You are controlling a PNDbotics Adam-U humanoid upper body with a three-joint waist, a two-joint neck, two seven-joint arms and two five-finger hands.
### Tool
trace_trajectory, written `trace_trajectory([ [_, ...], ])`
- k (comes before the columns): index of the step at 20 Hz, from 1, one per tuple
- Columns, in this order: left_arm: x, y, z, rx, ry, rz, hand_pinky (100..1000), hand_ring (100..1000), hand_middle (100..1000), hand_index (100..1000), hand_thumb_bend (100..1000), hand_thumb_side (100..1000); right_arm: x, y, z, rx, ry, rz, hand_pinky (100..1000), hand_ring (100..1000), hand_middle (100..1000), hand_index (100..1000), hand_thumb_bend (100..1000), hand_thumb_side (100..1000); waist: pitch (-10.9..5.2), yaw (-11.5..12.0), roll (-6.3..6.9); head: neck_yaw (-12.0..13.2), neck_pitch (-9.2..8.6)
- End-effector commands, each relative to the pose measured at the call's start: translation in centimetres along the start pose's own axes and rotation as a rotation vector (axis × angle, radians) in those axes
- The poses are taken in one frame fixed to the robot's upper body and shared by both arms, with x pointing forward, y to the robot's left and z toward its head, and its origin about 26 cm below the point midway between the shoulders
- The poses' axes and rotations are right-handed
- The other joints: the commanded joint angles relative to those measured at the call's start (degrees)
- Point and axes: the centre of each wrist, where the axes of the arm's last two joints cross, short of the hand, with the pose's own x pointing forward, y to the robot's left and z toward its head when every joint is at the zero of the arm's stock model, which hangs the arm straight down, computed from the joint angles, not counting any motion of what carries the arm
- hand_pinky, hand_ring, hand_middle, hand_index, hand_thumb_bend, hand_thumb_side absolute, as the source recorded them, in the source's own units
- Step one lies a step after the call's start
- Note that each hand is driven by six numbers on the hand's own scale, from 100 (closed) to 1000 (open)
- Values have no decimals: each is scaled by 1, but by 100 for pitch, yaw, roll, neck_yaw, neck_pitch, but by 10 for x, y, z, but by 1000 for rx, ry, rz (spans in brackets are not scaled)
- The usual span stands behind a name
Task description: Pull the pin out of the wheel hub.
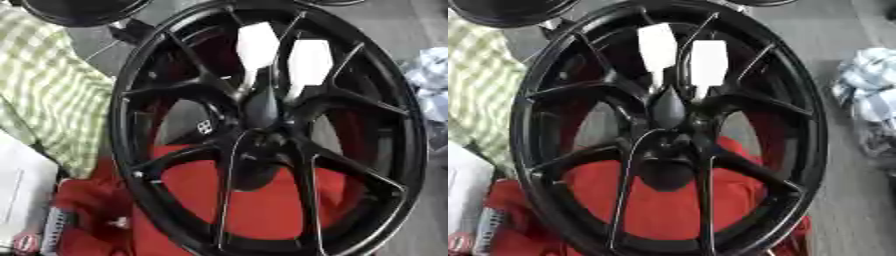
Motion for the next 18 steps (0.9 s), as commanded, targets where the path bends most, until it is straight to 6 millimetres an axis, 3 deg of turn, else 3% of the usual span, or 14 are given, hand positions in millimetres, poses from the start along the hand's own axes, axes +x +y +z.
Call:
trace_trajectory([
  [1,7,3,-3,-4,-25,-15,543,639,566,729,100,750,3,-2,0,2,-12,12,1000,864,850,809,100,657,-84,-11,2,-36,14],
  [18,7,3,-2,-11,-20,-22,544,640,566,729,100,749,15,-15,-12,108,-111,52,1000,866,851,810,100,548,-141,-59,-19,-179,13],
])
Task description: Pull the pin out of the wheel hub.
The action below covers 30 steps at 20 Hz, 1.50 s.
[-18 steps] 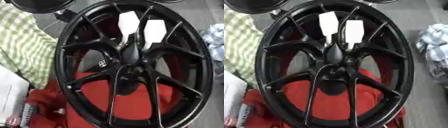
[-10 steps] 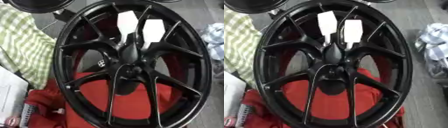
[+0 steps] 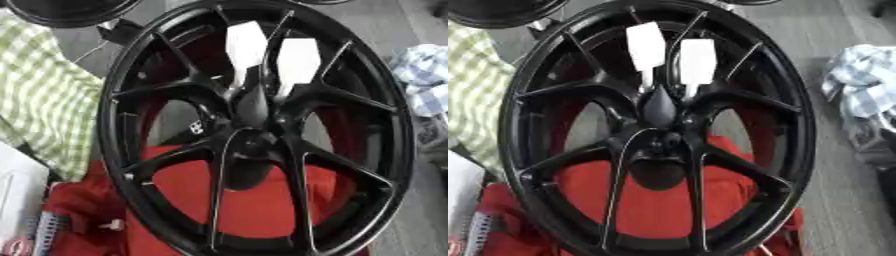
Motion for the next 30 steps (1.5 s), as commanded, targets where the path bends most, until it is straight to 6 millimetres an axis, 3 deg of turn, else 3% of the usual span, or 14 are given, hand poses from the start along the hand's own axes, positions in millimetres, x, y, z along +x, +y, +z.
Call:
trace_trajectory([
  [1,7,3,-2,-9,-23,-18,544,640,566,729,100,749,8,-8,-7,49,-44,27,1000,866,851,810,100,542,-141,-12,-9,-28,11],
  [11,7,4,-2,-13,-19,-28,544,641,567,729,100,749,28,-29,-27,199,-191,123,1000,869,849,813,100,516,-180,-24,-39,-31,16],
  [12,7,5,-2,-13,-18,-29,544,641,567,729,100,750,31,-32,-29,215,-209,138,998,868,848,812,100,614,-184,-27,-46,-32,20],
  [13,7,5,-2,-13,-16,-31,544,640,567,729,100,750,34,-34,-31,226,-224,151,996,868,848,812,100,493,-188,-31,-53,-32,23],
  [15,7,6,-2,-11,-15,-34,544,640,566,728,100,749,41,-40,-37,248,-255,177,992,868,846,812,100,471,-196,-40,-72,-35,33],
  [22,7,7,-1,-13,-11,-47,543,638,565,727,100,749,67,-55,-59,347,-353,282,976,868,840,811,100,470,-220,-44,-122,-46,41],
  [23,7,7,-1,-14,-10,-49,543,638,565,727,100,749,70,-55,-62,357,-361,294,975,868,838,811,100,527,-223,-42,-124,-45,45],
  [24,7,7,-1,-14,-9,-50,543,637,565,727,100,748,73,-56,-65,369,-368,309,973,869,839,811,100,470,-226,-38,-127,-45,44],
  [30,8,10,-2,-12,-17,-67,544,636,565,727,100,743,90,-57,-80,434,-420,396,960,867,833,811,100,445,-229,-45,-151,-57,49],
])
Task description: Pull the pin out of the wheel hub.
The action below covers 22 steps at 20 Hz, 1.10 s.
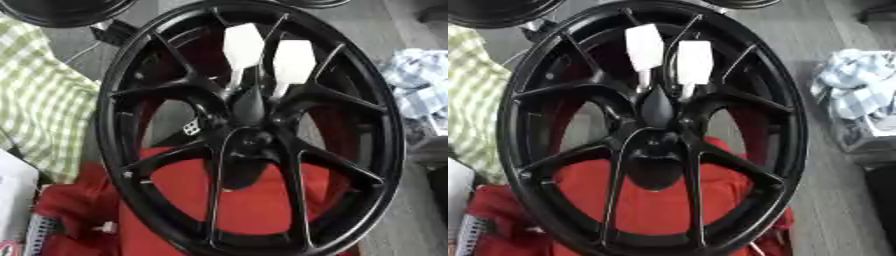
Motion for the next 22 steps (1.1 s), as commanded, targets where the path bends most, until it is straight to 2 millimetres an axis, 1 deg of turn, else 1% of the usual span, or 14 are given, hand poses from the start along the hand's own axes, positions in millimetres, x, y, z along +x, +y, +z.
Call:
trace_trajectory([
  [1,9,6,-4,-10,-35,-38,544,636,565,727,100,743,9,-11,-17,63,-52,72,959,867,832,811,100,445,-141,-13,-10,-17,8],
  [9,9,8,-4,-18,-33,-53,543,636,564,727,100,742,22,-18,-48,113,-118,109,951,865,829,810,100,443,-193,-45,-63,-3,40],
  [10,9,8,-4,-17,-31,-55,543,636,564,727,100,742,24,-20,-52,111,-125,108,950,865,829,811,100,511,-201,-57,-69,5,48],
  [11,9,9,-3,-17,-29,-58,544,636,564,727,100,742,27,-22,-56,110,-134,107,950,865,829,811,100,444,-211,-72,-81,15,57],
  [16,9,12,-2,-13,-22,-78,543,635,564,727,100,743,38,-30,-74,106,-166,101,946,862,826,811,100,442,-251,-159,-143,90,98],
  [19,8,13,-1,-13,-18,-85,543,635,564,727,100,744,43,-32,-81,132,-189,109,940,860,820,810,100,428,-255,-175,-172,113,88],
  [20,8,13,-1,-12,-17,-87,543,635,563,727,100,744,44,-31,-83,149,-197,116,938,860,822,810,100,419,-253,-176,-179,114,87],
  [21,8,13,-1,-12,-16,-88,543,635,563,727,100,744,44,-31,-84,173,-204,129,934,858,820,809,100,391,-250,-174,-187,109,89],
  [22,8,13,-1,-11,-15,-90,543,634,563,727,100,744,44,-30,-84,195,-209,141,929,857,819,809,100,345,-247,-171,-193,103,89],
])
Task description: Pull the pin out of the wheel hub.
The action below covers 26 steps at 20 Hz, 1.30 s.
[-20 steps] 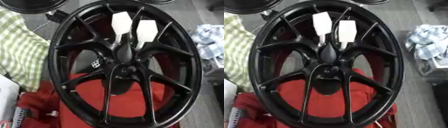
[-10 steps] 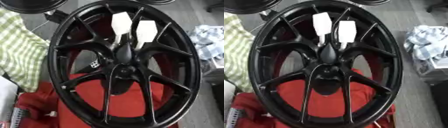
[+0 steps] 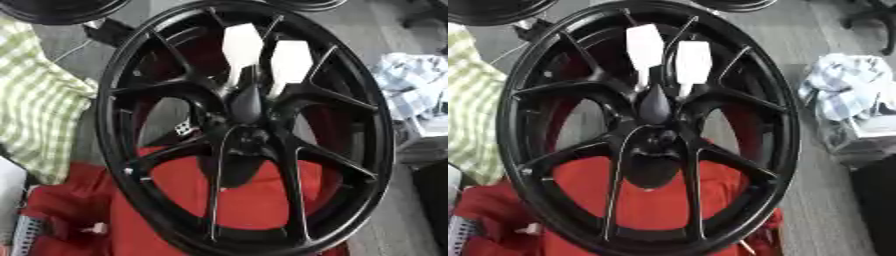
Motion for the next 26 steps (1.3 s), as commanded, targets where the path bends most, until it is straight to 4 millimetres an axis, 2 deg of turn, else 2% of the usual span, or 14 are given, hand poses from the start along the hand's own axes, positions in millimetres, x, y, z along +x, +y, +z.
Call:
trace_trajectory([
  [1,9,5,-4,-7,-31,-35,543,634,563,727,100,745,7,-6,-12,103,-46,63,927,856,819,808,100,323,-142,12,-8,-28,-18],
  [7,9,4,-5,-13,-33,-34,543,634,563,727,100,746,7,3,-19,253,-102,121,922,856,827,813,100,261,-112,81,-24,-148,-39],
  [15,12,1,-8,-34,-42,-30,543,633,562,727,100,745,13,4,-37,340,-125,172,920,864,837,819,100,225,-74,215,-67,-344,-30],
  [23,12,-1,-9,-43,-43,-25,543,633,562,727,100,751,10,15,-36,400,-106,182,924,872,847,822,100,209,5,339,-152,-500,-67],
  [24,12,-1,-10,-45,-44,-24,543,633,561,728,100,744,10,15,-37,405,-108,185,923,873,847,822,100,147,12,349,-153,-511,-70],
  [25,13,-2,-10,-48,-45,-23,543,633,562,728,100,752,11,15,-38,410,-109,188,923,875,850,823,100,206,21,359,-153,-528,-76],
  [26,13,-2,-10,-51,-46,-23,543,633,562,728,100,752,11,16,-39,416,-109,192,923,876,851,824,100,205,30,371,-154,-547,-81],
])
